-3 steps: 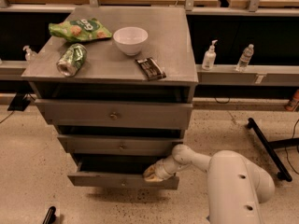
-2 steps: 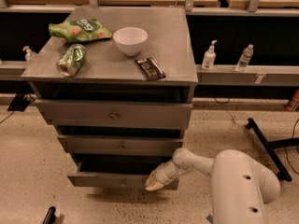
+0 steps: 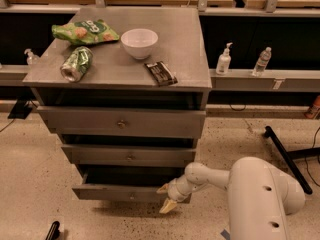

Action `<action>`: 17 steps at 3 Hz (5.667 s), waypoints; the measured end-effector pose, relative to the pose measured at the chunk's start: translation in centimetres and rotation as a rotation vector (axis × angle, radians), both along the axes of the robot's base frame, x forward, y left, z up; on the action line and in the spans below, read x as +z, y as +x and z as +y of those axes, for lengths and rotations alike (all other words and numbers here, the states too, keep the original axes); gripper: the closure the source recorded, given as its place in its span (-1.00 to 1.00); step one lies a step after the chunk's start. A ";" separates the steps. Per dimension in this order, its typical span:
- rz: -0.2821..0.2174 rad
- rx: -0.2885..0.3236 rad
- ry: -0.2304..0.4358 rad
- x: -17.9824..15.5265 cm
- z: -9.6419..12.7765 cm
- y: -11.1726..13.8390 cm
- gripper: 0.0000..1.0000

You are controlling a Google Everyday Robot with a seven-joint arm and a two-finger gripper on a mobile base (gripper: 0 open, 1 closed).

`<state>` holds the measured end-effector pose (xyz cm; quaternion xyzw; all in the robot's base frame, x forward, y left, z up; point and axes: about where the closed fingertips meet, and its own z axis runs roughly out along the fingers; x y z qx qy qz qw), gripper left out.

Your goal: Open bottom drawer

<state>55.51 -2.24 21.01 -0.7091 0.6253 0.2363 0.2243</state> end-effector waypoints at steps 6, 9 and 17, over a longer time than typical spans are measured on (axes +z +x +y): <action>0.008 -0.068 -0.088 -5.5 -1.5 2.6 -0.32; 0.008 -0.068 -0.088 -5.4 -1.5 2.6 -1.00; 0.103 0.127 0.003 -5.5 6.2 1.4 -0.54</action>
Offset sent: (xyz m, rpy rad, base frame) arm 0.0214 -0.0163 0.0249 -0.0344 -0.1068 -0.0546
